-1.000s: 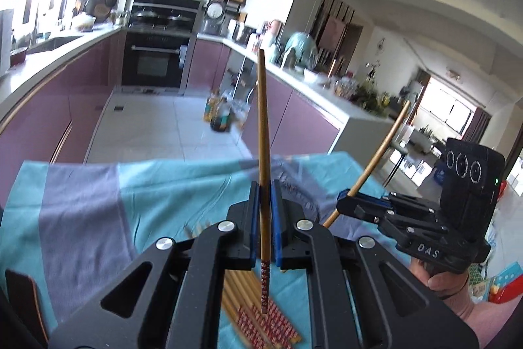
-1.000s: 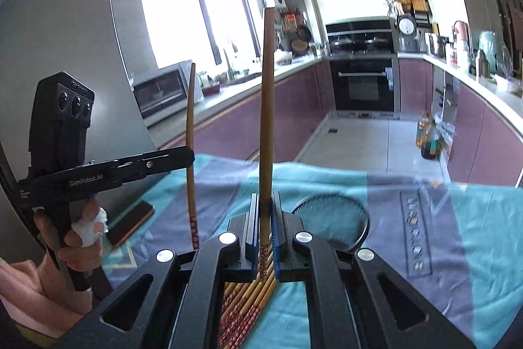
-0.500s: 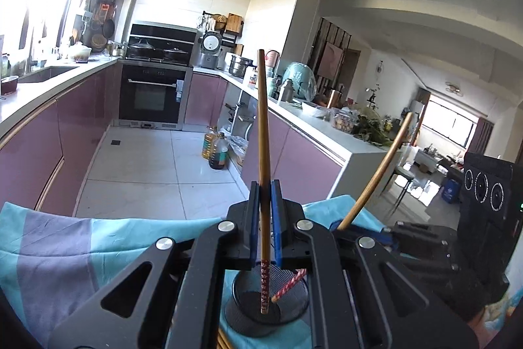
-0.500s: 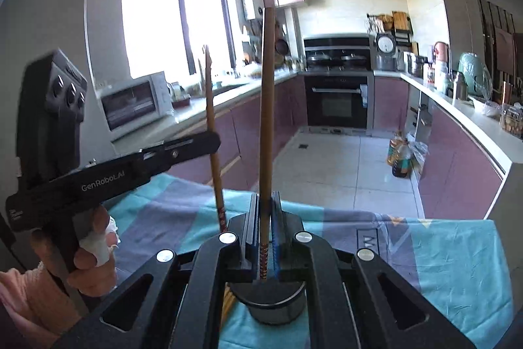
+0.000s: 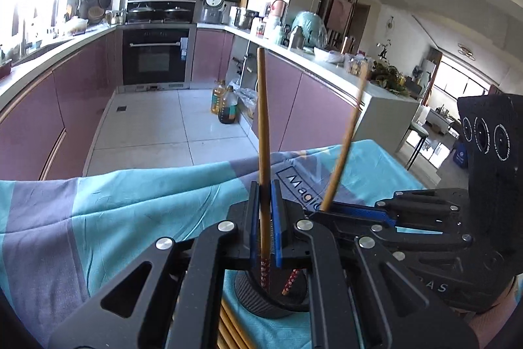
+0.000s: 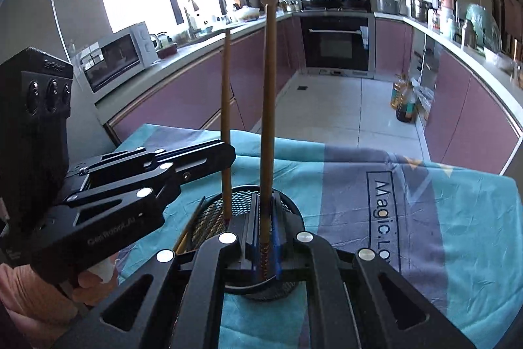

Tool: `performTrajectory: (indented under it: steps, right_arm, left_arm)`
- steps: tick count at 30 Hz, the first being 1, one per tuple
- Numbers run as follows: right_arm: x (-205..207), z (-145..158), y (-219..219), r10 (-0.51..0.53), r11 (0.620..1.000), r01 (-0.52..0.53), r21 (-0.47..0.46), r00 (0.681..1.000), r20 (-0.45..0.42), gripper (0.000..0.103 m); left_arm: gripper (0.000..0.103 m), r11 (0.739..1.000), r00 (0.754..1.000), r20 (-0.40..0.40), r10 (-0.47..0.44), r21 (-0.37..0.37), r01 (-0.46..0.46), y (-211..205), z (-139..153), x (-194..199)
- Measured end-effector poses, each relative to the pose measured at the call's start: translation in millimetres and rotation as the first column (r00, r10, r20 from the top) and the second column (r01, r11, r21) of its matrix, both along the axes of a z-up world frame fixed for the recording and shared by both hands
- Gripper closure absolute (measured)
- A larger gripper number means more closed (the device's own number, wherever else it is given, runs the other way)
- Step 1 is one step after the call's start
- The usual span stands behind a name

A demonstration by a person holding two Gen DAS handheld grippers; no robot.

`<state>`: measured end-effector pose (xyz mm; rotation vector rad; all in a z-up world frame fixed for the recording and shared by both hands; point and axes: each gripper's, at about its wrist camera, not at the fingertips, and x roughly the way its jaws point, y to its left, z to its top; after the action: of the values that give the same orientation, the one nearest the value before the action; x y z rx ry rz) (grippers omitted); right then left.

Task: Organize utensils
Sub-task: 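Lift the chopsticks and carry both over the black mesh cup, then lower the chopsticks into the cup and open both grippers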

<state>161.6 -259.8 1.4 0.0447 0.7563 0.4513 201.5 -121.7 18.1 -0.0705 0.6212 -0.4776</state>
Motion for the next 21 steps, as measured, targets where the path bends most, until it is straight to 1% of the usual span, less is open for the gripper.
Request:
performTrajectory:
  steps: [5,11,13,14,16,19,21]
  right_arm:
    - [6.0,-4.0,1.2,-0.019,1.0,0.02,0.018,1.0,-0.01,0.095]
    - [5.3,-4.7,-0.7,-0.033,0.999,0.033,0.037,0.999,0.003,0.095]
    - [2.3,-2.1,-0.8,-0.043,0.999,0.042,0.03,0.999,0.019,0.094]
    - [0.3,-0.3,-2.0,-0.046,0.999,0.045,0.031,0.999,0.026,0.094]
    - [-7.4,3.8,-4.5,-0.05,0.998,0.048,0.037,0.998,0.05,0.092]
    - [-27.5,13.0,-6.5,-0.03,0.999,0.025,0.047,0.995,0.1,0.086]
    - [-42.5,19.0,-6.8,-0.003,0.998,-0.004,0.059,0.992,0.127,0.082]
  left_arm:
    - [0.095,1.0,1.0,-0.011,0.014,0.001,-0.014,6.0,-8.9,9.7]
    - [0.087,0.999,0.999,-0.001,0.037,-0.018,-0.037,25.9,-10.7,3.3]
    - [0.08,0.999,0.999,0.011,0.051,-0.022,-0.05,36.5,-9.8,-4.7]
    - [0.078,0.998,0.998,0.02,0.056,-0.022,-0.056,40.1,-9.0,-9.4]
    - [0.07,0.997,0.997,0.035,0.069,-0.023,-0.069,48.3,-5.6,-17.8]
    - [0.066,0.996,0.995,0.047,0.085,-0.028,-0.084,64.9,-4.1,-30.6]
    - [0.064,0.995,0.994,0.054,0.098,-0.015,-0.097,75.4,-4.9,-40.5]
